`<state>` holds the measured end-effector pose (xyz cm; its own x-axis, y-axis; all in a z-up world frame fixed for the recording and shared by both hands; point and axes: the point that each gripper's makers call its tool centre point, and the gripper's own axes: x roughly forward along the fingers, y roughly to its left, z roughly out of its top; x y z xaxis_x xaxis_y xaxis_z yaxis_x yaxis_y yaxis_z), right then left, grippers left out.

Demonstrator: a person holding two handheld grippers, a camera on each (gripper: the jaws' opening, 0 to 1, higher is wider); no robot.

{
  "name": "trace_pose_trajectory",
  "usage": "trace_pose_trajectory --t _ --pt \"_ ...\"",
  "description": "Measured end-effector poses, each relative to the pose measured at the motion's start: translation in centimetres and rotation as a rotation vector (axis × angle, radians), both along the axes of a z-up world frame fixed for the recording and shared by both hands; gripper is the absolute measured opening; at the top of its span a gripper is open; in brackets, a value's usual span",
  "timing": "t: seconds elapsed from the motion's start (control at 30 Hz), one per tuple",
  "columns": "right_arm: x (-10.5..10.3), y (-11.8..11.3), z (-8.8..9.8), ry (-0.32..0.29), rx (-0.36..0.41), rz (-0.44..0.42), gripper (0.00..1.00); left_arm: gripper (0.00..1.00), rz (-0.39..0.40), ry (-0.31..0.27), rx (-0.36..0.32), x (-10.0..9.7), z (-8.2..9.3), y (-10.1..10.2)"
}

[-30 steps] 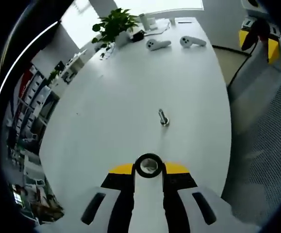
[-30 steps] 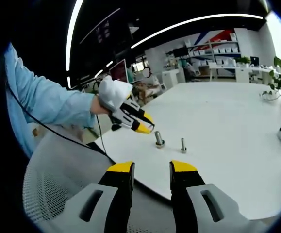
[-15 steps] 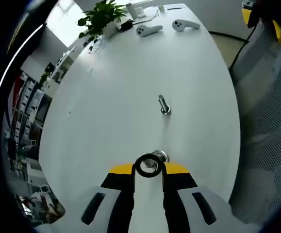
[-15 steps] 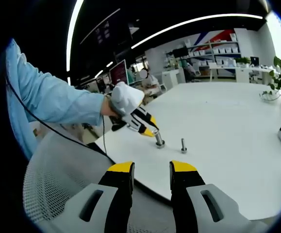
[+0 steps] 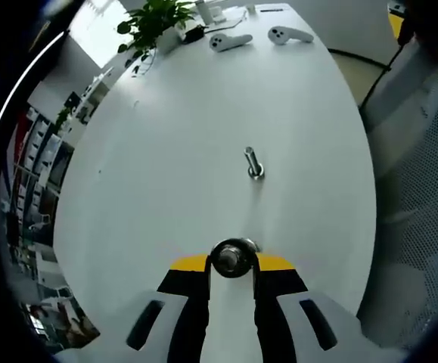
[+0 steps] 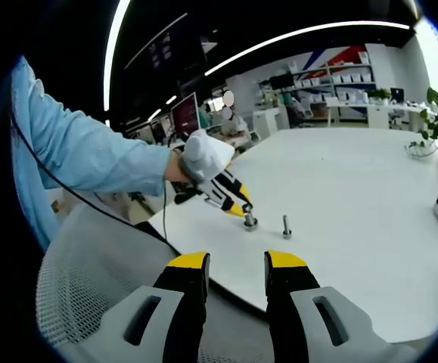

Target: Place the washer onto the threaded stud by aligning its center hole with the stud, sliding it down to the base, and recovering from edge contact or off-axis alignment until the washer reaches the visible bottom stop.

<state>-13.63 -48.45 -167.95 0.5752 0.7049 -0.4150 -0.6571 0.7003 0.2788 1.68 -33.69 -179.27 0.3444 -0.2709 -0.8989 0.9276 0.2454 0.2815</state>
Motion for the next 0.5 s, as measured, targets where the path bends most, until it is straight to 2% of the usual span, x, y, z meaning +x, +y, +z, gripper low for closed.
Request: trace_pose_trajectory --t 0.43,0.5 --pt "-0.06 0.15 0.09 -0.005 0.005 0.010 0.31 0.19 0.013 0.003 0.002 0.02 -0.05 -0.15" --pt "-0.14 0.22 0.02 -0.004 0.000 0.017 0.31 0.19 -0.005 -0.001 0.015 0.04 -0.25 -0.09"
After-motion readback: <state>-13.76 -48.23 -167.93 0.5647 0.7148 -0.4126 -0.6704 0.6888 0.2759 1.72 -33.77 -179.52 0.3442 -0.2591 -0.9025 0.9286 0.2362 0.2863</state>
